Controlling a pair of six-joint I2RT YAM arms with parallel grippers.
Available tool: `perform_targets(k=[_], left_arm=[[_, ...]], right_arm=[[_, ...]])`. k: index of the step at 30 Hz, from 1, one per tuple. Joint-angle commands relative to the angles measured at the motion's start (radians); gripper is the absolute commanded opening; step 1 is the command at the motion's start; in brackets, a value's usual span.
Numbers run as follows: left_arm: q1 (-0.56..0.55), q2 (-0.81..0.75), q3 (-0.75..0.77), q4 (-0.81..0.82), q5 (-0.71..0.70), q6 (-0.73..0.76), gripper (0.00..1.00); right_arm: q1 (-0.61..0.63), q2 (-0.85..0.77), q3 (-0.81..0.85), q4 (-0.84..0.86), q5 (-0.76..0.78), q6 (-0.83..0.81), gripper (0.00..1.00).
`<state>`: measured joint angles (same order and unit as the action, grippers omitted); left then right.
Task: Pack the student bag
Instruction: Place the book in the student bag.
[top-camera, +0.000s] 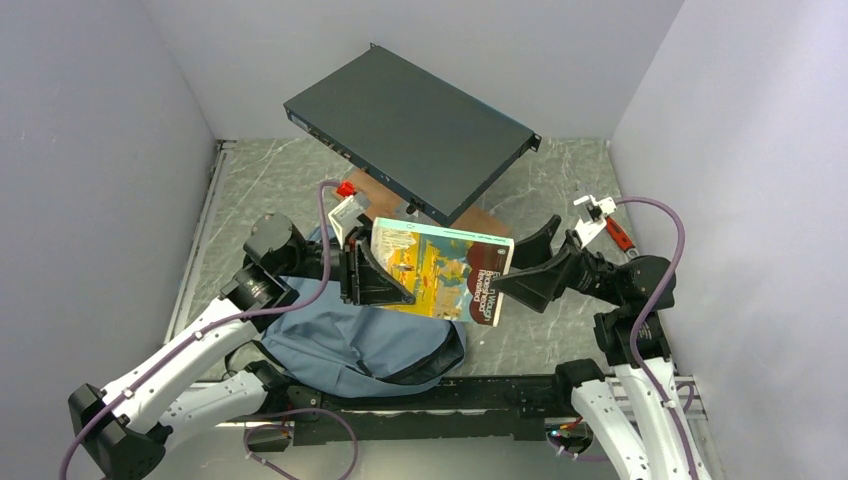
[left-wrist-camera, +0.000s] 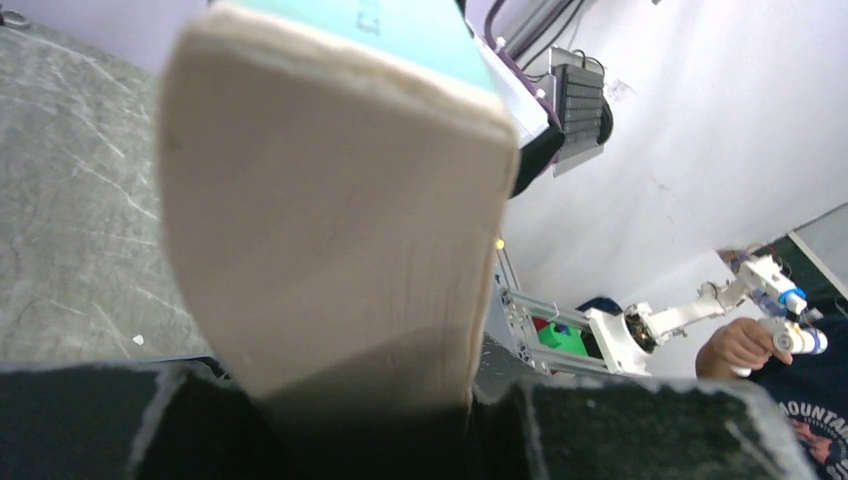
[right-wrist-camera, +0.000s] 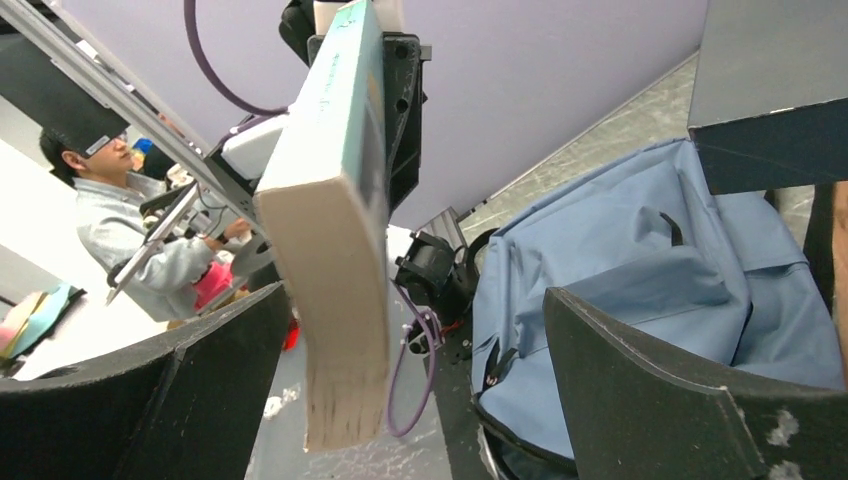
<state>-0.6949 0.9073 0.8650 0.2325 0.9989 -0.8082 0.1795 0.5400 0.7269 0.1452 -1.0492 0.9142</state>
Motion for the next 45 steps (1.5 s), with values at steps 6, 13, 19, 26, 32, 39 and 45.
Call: perform_targets(k=[6,13,19,26,32,39,45], left_arm=[[0.003,-0.015,0.017,0.176,0.131,-0.006,0.0],[0.003,0.023,0.022,0.213,0.146,-0.033,0.0],[0.004,0.035,0.022,0.245,0.11,-0.049,0.0],[0.004,0.014,0.042,0.078,0.005,0.08,0.0],[0.003,0.002,0.048,-0.016,-0.028,0.135,0.0],[0.003,-0.031,0.072,-0.206,-0.243,0.199,0.11],[0.003,-0.07,0.101,-0.499,-0.553,0.335,0.87]], right_arm=[[0.004,0.03,0.099,0.119,-0.051,0.094,1.0],[0.012,0.03,0.085,0.191,-0.082,0.166,1.0],[0.171,0.034,-0.03,0.342,0.02,0.268,0.99],[0.501,0.078,-0.051,0.231,0.245,0.098,0.9],[0.506,0.069,-0.079,0.258,0.306,0.125,0.69],[0.507,0.06,-0.093,0.149,0.351,0.117,0.09],[0.507,-0.032,0.019,-0.385,0.609,-0.023,0.0]])
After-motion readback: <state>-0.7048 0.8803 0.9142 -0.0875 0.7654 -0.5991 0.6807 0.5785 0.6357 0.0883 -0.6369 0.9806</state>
